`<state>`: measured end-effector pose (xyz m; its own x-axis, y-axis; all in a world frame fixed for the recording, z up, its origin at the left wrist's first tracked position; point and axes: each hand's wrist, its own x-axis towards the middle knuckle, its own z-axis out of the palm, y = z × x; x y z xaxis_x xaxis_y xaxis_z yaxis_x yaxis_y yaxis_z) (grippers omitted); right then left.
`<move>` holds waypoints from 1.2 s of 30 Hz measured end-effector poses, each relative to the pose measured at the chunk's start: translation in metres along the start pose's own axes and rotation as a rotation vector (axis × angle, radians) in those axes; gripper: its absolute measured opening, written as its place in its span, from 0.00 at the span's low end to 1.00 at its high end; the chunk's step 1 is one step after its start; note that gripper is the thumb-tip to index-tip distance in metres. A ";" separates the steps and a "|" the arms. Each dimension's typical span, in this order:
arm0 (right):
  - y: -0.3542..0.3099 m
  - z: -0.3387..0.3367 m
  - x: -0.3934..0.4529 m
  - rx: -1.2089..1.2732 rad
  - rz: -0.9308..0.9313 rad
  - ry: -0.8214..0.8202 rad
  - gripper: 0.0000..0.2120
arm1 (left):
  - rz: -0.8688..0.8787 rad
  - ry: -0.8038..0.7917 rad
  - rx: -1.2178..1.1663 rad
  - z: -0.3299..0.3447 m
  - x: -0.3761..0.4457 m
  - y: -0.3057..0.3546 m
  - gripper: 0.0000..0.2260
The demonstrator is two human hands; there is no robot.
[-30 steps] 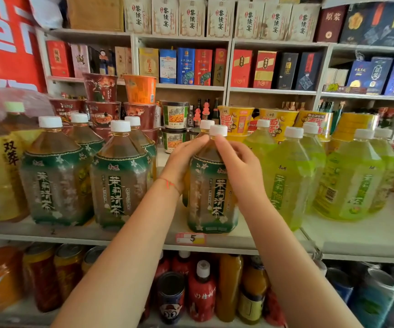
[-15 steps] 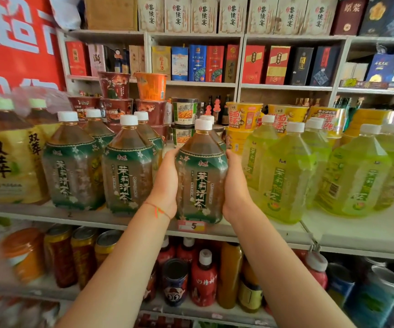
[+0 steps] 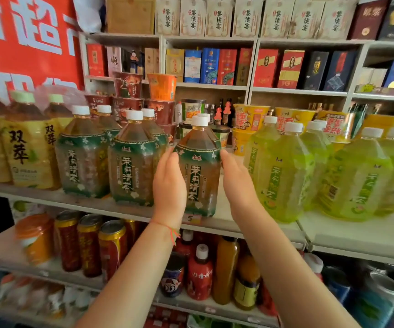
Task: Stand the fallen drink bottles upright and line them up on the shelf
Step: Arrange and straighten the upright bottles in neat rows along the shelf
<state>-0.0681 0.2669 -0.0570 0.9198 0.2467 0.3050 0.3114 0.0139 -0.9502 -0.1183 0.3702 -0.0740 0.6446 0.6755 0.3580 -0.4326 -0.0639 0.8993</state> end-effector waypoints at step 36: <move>-0.009 -0.165 0.056 -0.895 -0.236 0.370 0.41 | 0.530 -0.053 0.600 0.140 -0.024 -0.017 0.39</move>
<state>0.0203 0.1205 -0.0206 0.7804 0.0121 0.6251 0.4208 -0.7497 -0.5108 -0.0384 0.2517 -0.0627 0.4838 0.4101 0.7731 -0.2860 -0.7608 0.5825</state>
